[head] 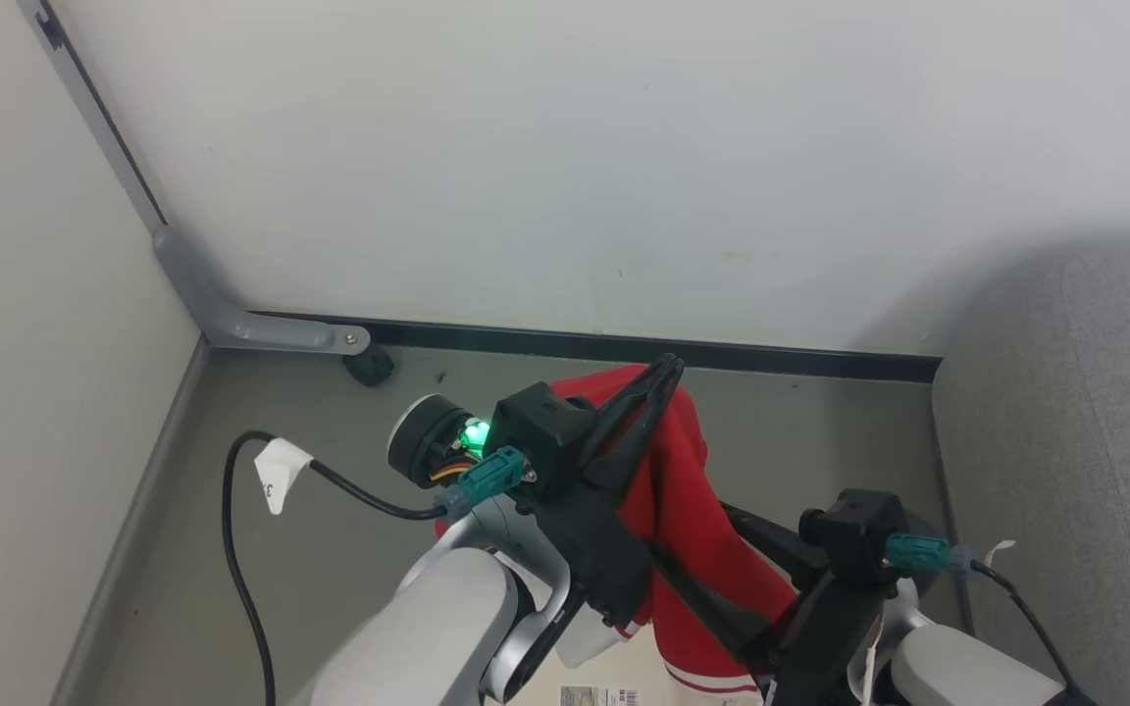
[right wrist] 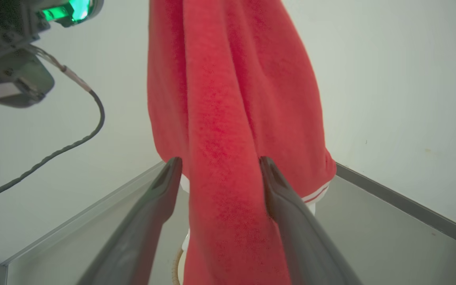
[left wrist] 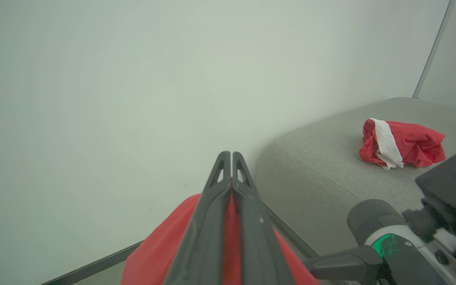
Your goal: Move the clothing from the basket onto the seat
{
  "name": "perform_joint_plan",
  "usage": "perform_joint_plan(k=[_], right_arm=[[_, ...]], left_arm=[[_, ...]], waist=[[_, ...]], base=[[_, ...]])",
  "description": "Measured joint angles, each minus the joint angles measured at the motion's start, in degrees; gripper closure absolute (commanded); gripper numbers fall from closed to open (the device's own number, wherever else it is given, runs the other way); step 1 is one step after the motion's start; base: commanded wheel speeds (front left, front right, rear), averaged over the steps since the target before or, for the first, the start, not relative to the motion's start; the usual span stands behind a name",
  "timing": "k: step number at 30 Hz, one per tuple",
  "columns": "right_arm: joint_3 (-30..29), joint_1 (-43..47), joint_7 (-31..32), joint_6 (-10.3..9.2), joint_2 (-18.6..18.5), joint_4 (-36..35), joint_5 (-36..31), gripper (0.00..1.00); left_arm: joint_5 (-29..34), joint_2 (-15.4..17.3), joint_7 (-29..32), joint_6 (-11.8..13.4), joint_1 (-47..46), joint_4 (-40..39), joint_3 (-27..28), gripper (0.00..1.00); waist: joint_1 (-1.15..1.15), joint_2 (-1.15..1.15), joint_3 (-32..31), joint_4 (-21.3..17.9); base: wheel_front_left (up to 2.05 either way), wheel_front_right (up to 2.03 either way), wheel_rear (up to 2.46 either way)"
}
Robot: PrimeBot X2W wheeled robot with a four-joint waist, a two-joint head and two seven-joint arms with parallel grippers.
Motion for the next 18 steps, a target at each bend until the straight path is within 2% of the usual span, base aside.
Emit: perform_joint_plan(k=[5,6,7,8,18], right_arm=[[2.42,-1.76,-0.05,0.00,1.47,2.79,2.04,0.00],[2.79,-2.01,-0.08,0.00,1.60,3.22,2.38,0.51],[3.19,-2.23,-0.12,0.00,1.67,3.72,2.63,0.95],[3.47,-2.42,-0.27,0.00,1.70,4.14,2.81,1.00],[3.98,-3.07,-3.86,0.00,0.90,6.88,5.76,1.00]], left_arm=[[-0.09,0.01,0.46,0.47,0.01,-1.29,-0.66,1.00],[-0.13,0.01,0.49,0.70,0.02,-1.44,-0.70,1.00],[-0.15,0.03,0.51,0.73,0.04,-1.57,-0.74,1.00],[-0.16,0.04,0.58,0.74,0.12,-1.68,-0.74,1.00],[-0.57,0.57,1.58,1.35,1.13,-2.16,-0.38,1.00]], waist=[[0.00,0.00,-0.20,0.32],[0.00,0.00,-0.24,0.37],[0.00,0.00,-0.30,0.42],[0.00,0.00,-0.36,0.46],[0.00,0.00,-0.82,0.29]], base=[[0.00,0.00,0.00],[0.00,0.00,0.00],[0.00,0.00,0.00],[0.00,0.00,0.00],[0.00,0.00,0.00]])
